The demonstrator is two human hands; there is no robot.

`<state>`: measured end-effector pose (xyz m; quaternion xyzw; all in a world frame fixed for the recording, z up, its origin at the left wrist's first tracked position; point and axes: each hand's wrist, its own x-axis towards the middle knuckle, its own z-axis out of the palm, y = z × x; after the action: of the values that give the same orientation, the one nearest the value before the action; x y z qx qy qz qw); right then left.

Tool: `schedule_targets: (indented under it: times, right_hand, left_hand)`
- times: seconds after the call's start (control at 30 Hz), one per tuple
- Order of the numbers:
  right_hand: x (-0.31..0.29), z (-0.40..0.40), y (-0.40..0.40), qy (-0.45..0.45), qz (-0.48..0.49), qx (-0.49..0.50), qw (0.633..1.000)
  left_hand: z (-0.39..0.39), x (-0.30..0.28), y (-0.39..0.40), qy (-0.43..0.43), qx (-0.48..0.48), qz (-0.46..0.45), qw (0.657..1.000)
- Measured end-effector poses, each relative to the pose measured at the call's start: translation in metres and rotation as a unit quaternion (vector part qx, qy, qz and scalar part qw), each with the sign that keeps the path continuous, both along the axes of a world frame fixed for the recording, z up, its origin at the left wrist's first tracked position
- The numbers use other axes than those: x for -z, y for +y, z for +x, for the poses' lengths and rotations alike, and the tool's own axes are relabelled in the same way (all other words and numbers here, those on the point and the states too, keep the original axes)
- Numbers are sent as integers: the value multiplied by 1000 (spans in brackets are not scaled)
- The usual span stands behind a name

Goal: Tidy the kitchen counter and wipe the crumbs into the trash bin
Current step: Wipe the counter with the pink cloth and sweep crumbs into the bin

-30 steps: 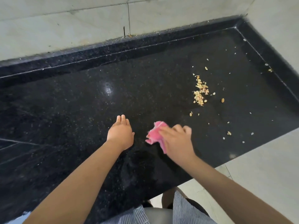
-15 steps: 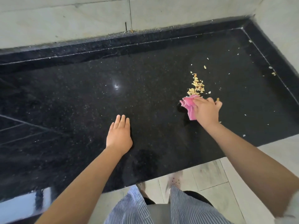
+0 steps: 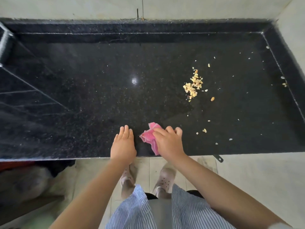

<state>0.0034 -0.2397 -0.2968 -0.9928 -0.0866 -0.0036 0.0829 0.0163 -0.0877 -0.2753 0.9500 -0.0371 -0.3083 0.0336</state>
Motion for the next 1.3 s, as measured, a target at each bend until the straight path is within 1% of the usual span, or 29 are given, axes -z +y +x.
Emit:
schedule_targets:
  times: [0.07, 0.13, 0.17, 0.23, 0.3, 0.37, 0.47, 0.5, 0.57, 0.67, 0.7, 0.73, 0.8, 0.87, 0.9, 0.97, 1.03, 1.1, 1.2, 1.27, 1.3]
  right_hand:
    - [0, 8, -30, -27, -13, 41, 999]
    - [-5, 17, -68, -32, -46, 120, 991]
    - [-7, 22, -86, -10, -51, 157, 986]
    - [-13, 28, -110, 56, -21, 221, 973]
    - [-17, 30, -115, 49, 8, 231, 972]
    - [-25, 28, -97, -4, 30, 197, 980]
    - [-31, 14, -54, -105, 60, 103, 987]
    - [-33, 8, -39, -124, 61, 76, 988]
    - [-34, -1, -4, -121, 59, 23, 991]
    - [-23, -13, 51, -33, 76, -40, 996]
    - [-20, -18, 67, 5, 68, -66, 995]
    - [-21, -22, 79, 35, 60, -71, 995]
    - [-18, -28, 93, 83, 55, -71, 992]
    - [-14, -33, 90, 112, 51, -59, 991]
    - [-12, -35, 81, 101, 31, -52, 993]
    - [-7, -40, 53, 107, -6, -18, 994]
    - [-5, -47, 16, 85, 8, 11, 996]
    - [-12, -49, -28, 68, 25, 91, 993]
    - [-22, -46, -83, 107, 14, 220, 970]
    - [-29, -40, -102, 121, 1, 273, 954]
    - [-34, -36, -102, 119, 1, 283, 952]
  left_hand:
    - [5, -4, -1, 10, -5, -3, 1000]
    - [8, -6, 3, 25, 1, 1, 1000]
    - [10, -8, 5, 34, 4, 3, 999]
    - [12, -10, 7, 46, 4, 8, 999]
    - [15, -11, 7, 51, -2, 10, 999]
    - [17, -12, 6, 46, -9, 5, 999]
    - [16, -13, 13, 39, -36, -33, 998]
    - [13, -14, 17, 24, -52, -45, 997]
    - [2, -13, 30, -22, -99, -62, 993]
    - [-19, -11, 52, -65, -180, -78, 978]
    - [-23, -10, 59, -72, -209, -90, 971]
    - [-28, -10, 66, -76, -233, -98, 964]
    - [-34, -11, 72, -75, -244, -102, 962]
    - [-39, -12, 71, -64, -227, -103, 966]
    - [-39, -13, 67, -59, -219, -106, 968]
    - [-37, -12, 58, -53, -191, -106, 975]
    - [-37, -12, 44, -49, -153, -106, 981]
    - [-37, -10, 29, -49, -116, -103, 987]
    - [-41, -7, 8, -40, -76, -111, 990]
    - [-43, -4, -4, -22, -51, -108, 993]
    - [-44, -4, -9, -14, -31, -95, 995]
